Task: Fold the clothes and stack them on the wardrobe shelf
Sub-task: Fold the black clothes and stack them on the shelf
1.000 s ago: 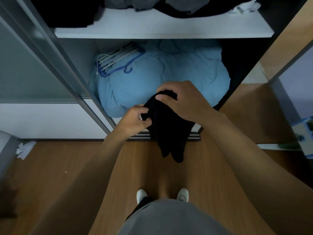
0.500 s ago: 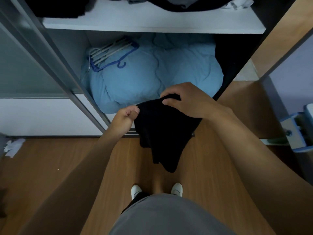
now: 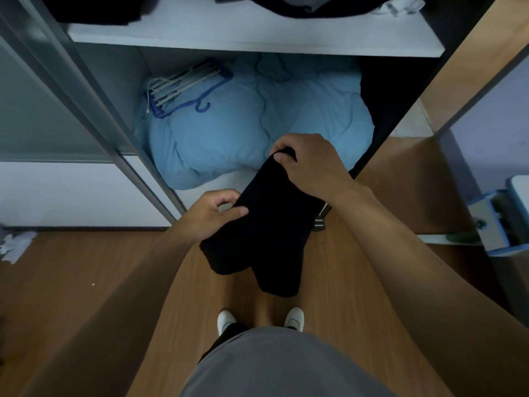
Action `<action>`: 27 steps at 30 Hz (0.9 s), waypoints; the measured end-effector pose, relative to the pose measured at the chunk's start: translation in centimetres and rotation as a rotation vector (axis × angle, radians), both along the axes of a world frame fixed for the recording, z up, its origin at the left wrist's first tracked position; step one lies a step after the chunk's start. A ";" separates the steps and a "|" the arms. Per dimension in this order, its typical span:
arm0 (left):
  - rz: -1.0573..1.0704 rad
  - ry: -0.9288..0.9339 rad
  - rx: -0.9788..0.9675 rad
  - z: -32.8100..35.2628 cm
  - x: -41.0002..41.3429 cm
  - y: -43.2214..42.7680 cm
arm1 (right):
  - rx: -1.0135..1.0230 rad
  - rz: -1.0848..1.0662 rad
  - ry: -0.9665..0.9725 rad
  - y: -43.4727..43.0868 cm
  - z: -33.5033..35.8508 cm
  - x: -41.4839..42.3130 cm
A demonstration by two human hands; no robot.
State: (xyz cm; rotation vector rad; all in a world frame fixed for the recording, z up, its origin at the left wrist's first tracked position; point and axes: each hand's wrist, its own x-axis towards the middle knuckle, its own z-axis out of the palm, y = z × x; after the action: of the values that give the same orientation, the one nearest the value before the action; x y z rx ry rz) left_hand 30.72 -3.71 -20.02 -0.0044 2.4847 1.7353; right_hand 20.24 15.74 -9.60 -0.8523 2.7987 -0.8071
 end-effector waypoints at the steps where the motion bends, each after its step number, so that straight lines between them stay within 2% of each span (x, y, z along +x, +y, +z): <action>1: -0.037 -0.009 -0.014 -0.2 -0.1 0.0 | -0.028 0.010 0.000 -0.2 0.2 0.3; 9: -0.045 0.001 -0.123 -2.9 -1.2 -0.1 | -0.189 0.072 0.042 -0.8 2.0 1.5; 16: 0.015 -0.099 -0.096 -5.5 -2.2 1.9 | -0.211 0.036 0.090 -1.0 3.1 1.0; 21: 0.192 -0.142 -0.055 -6.5 -2.1 1.5 | -0.193 0.009 0.079 0.5 2.7 0.4; 27: 0.635 -0.128 0.099 -6.1 -1.4 -0.7 | 0.104 -0.071 0.071 2.9 0.6 -1.4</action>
State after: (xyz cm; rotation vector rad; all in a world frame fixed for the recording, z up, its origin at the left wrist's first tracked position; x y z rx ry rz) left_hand 29.29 -4.37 -26.11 -0.9572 2.4528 1.9734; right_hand 18.84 18.63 -9.05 -0.7837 2.9182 -0.6455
